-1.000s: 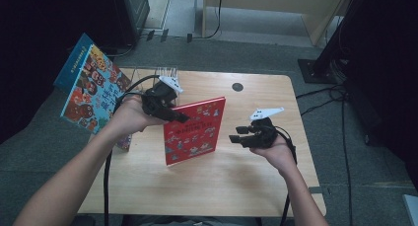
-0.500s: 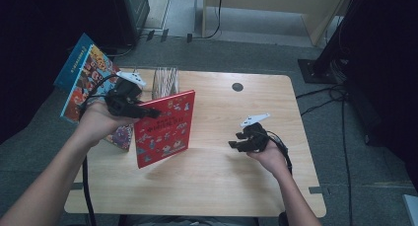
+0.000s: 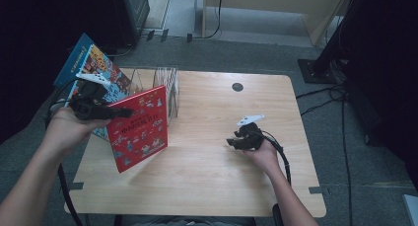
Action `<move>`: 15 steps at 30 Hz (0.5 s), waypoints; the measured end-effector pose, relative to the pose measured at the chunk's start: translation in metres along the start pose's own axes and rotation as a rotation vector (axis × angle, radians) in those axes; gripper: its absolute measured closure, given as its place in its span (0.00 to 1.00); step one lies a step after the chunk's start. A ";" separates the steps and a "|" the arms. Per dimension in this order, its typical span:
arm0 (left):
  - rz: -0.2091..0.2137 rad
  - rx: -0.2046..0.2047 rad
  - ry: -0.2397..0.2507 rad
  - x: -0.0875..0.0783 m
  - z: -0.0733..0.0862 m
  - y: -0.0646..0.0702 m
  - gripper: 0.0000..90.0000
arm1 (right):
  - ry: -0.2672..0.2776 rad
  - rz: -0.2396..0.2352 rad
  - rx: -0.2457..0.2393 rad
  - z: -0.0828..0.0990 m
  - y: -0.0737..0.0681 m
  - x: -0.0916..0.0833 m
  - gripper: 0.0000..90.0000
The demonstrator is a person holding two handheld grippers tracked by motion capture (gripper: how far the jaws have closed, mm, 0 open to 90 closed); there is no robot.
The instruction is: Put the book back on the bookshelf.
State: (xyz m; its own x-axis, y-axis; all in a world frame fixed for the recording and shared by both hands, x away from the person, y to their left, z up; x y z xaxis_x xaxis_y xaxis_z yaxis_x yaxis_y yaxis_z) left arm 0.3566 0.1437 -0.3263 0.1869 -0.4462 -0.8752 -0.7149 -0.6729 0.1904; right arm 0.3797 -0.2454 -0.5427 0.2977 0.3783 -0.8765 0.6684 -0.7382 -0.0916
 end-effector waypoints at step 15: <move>-0.031 -0.102 0.008 -0.010 0.006 -0.037 0.89 | 0.096 0.066 -0.025 0.003 -0.009 0.016 0.50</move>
State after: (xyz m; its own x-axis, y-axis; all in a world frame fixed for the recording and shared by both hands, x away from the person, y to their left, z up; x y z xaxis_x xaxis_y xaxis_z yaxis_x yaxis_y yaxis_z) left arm 0.3772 0.1773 -0.3271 0.2139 -0.4285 -0.8779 -0.6366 -0.7428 0.2075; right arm 0.3768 -0.2345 -0.5577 0.4049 0.3819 -0.8308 0.6615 -0.7496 -0.0222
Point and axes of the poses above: each handheld gripper's, and its own axes: x roughly forward along the jaws, z roughly out of its underside, y roughly to its right, the point moved 6 cm from there along x, roughly forward along the jaws, and after that the axes turned 12 degrees about -y, right-handed, at the moved point
